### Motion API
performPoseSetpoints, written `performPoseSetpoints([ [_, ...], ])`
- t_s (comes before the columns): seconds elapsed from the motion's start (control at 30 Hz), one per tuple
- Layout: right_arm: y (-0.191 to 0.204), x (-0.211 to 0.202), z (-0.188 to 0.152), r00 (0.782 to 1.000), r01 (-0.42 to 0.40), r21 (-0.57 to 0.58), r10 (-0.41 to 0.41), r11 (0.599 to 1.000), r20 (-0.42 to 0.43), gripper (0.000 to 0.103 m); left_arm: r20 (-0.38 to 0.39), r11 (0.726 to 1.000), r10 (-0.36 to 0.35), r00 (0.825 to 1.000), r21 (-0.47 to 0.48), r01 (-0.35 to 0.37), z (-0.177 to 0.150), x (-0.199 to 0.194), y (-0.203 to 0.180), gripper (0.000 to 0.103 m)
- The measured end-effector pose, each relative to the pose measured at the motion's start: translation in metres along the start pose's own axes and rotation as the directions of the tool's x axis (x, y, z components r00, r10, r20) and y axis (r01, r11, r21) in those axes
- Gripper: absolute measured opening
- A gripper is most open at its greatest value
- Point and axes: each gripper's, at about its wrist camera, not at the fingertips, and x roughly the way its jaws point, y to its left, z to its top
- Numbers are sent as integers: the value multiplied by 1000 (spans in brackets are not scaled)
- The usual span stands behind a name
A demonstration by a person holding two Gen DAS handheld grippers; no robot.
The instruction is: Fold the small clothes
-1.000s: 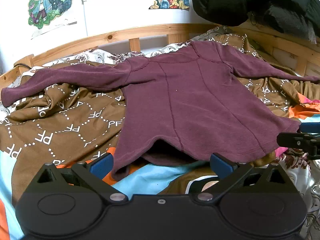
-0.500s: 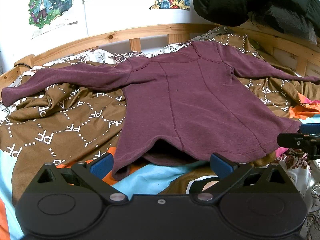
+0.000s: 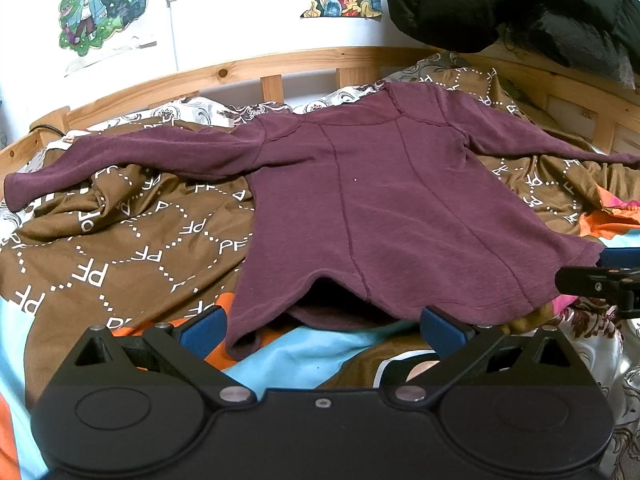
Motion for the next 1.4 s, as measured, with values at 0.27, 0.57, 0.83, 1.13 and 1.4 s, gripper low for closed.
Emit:
performPoseSetpoints([
  [0.27,0,0,-1,1000,1,1,-1,1000,-1,103,-3,1000,2,1000,-6,-2,-1,-1,2,102],
  [0.57,0,0,0,1000,1,2,-1,1000,-1,103,-3,1000,2,1000,-6,-2,-1,0,2,102],
  [0.83,1,3,-5,1000,3,8,-3,1000,-9,103,-6,1000,5,1000,-4,-5,-2,0,3,102],
  [1.13,1,4,-5,1000,3,12,-3,1000,-13,103,-11,1000,8,1000,0,-8,-3,2,2,102],
  [1.4,0,3,-5,1000,5,15,-5,1000,-12,103,-25,1000,26,999,7,-25,-1,6,1,102],
])
